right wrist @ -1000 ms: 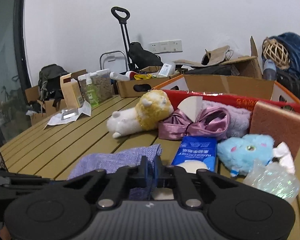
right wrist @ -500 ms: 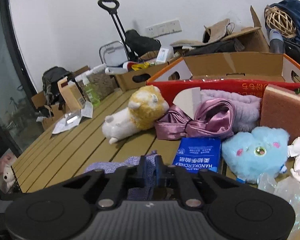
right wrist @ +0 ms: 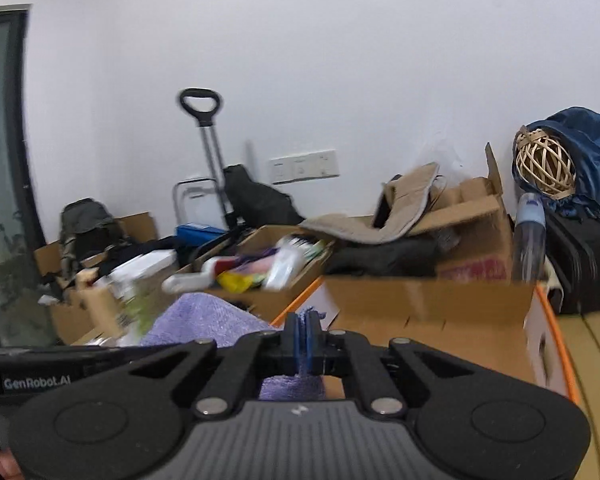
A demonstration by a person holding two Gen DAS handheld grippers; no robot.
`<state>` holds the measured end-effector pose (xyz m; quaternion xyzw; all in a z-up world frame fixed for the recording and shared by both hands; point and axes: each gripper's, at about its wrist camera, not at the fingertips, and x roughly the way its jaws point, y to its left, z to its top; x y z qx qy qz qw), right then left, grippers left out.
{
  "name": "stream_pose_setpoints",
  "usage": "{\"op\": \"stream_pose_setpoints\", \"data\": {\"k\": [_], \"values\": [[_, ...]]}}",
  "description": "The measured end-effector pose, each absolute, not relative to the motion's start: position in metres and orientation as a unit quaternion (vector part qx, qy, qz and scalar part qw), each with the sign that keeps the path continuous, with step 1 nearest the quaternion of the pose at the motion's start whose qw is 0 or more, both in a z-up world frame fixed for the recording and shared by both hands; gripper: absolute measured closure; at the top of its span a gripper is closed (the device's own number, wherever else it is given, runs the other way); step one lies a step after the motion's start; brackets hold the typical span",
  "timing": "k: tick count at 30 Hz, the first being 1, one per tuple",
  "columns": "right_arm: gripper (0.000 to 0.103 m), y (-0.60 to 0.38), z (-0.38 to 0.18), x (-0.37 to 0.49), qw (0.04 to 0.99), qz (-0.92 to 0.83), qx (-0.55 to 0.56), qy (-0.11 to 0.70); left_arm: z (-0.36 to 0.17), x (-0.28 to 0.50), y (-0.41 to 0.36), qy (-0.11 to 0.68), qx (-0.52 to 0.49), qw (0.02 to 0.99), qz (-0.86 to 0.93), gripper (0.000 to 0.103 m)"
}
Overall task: Organize soft objects
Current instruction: 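Lower the purple cloth into the cardboard box and open the left gripper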
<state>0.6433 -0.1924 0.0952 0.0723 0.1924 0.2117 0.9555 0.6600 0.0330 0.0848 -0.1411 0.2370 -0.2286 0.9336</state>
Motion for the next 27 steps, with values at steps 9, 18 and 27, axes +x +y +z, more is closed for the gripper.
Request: {"op": "stream_pose_setpoints", "data": {"k": [9,18,27], "values": [[0.1,-0.206,0.058,0.846,0.937,0.137,0.091,0.309,0.038,0.825,-0.017,0.351,-0.062,0.923,-0.144,0.05],[0.091,-0.195,0.04,0.86,0.928,0.135,0.067,0.34,0.067,0.798,0.004,0.309,-0.053,0.941,-0.129,0.026],[0.057,-0.23,0.134,0.721,0.955,0.144,0.018,0.259,0.12,0.659,0.02,0.249,-0.016,0.961,-0.119,0.017]]}}
